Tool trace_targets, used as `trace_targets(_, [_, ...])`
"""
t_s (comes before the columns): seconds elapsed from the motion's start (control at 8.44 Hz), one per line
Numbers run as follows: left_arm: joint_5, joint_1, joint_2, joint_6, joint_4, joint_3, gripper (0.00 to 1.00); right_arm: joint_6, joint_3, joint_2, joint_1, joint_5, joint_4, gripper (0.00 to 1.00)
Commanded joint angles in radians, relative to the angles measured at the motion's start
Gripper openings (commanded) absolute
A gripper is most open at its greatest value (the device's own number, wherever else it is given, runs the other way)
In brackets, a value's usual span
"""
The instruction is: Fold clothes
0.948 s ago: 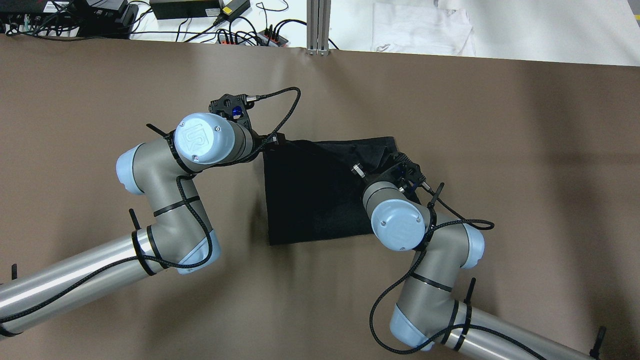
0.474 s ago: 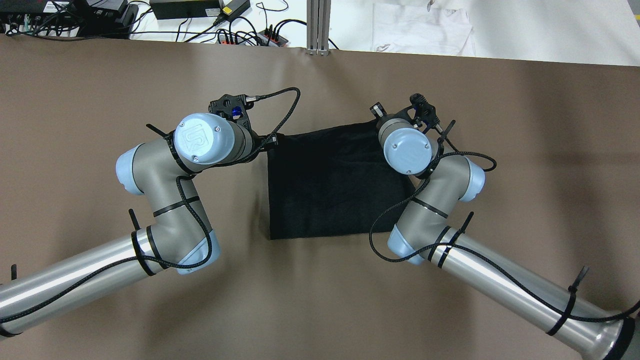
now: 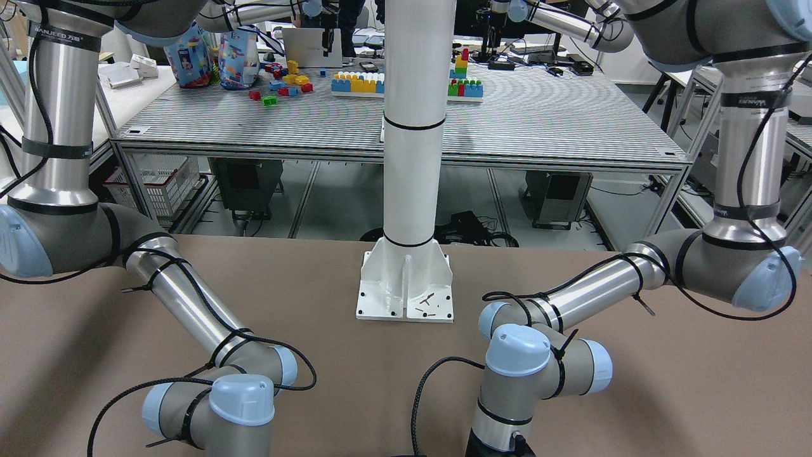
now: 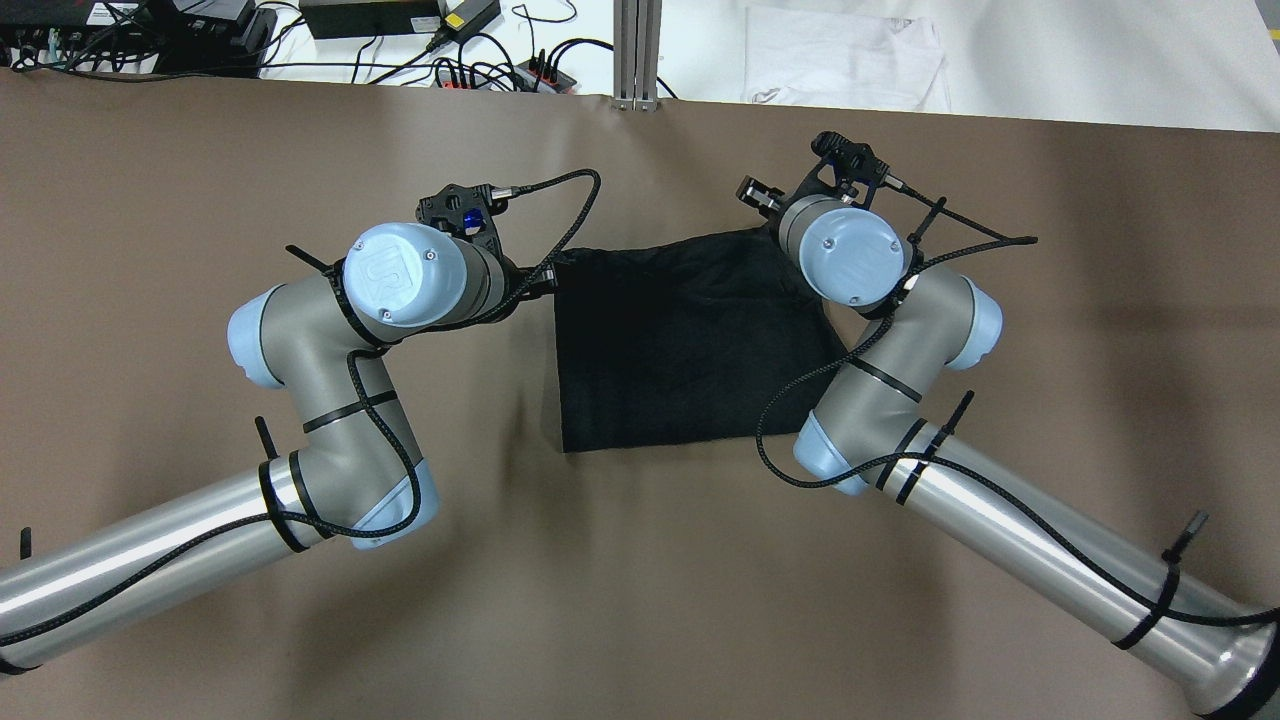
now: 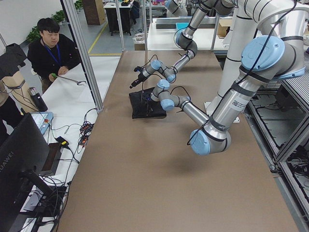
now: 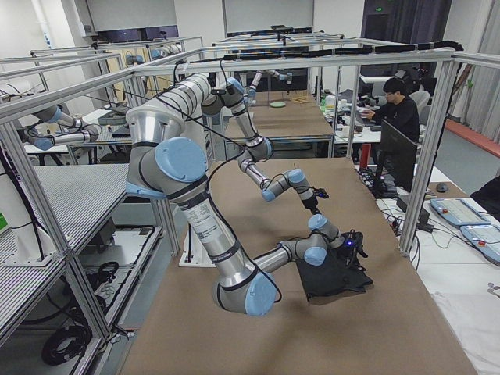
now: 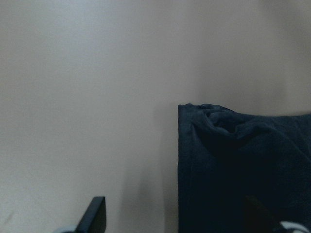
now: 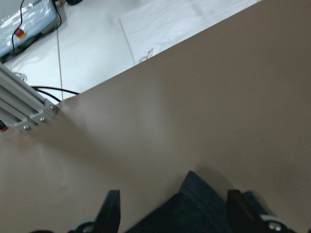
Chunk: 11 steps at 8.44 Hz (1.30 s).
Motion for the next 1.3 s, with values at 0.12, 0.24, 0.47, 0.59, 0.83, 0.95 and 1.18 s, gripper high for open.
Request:
trace_targets(0.12, [-0.008, -0.043, 0.159, 0.135, 0.002, -0.119, 1.0, -0.555, 0.197, -0.218, 0.004, 0.135, -0.178, 0.95])
trace_targets(0.24, [-0.011, -0.085, 0.277, 0.239, 0.003, -0.205, 1.0, -0.695, 0.28, -0.337, 0.023, 0.134, -0.183, 0.95])
trace_targets(0.47, [-0.092, -0.246, 0.464, 0.497, 0.003, -0.253, 1.0, -0.951, 0.404, -0.546, 0.117, 0.135, -0.186, 0.95])
trace_targets(0.59, [-0.098, -0.346, 0.549, 0.686, 0.003, -0.251, 1.0, -1.051, 0.427, -0.611, 0.172, 0.135, -0.185, 0.95])
trace_targets(0.83, [-0.097, -0.586, 0.629, 1.12, 0.017, -0.235, 1.0, -1.27, 0.481, -0.726, 0.326, 0.158, -0.186, 0.95])
trace_targets(0.95, [-0.097, -0.685, 0.634, 1.26, 0.017, -0.204, 1.0, -1.385, 0.484, -0.757, 0.425, 0.198, -0.188, 0.95])
trace_targets(1.18, [-0.093, -0.84, 0.638, 1.447, 0.017, -0.183, 1.0, -1.504, 0.492, -0.798, 0.584, 0.214, -0.214, 0.95])
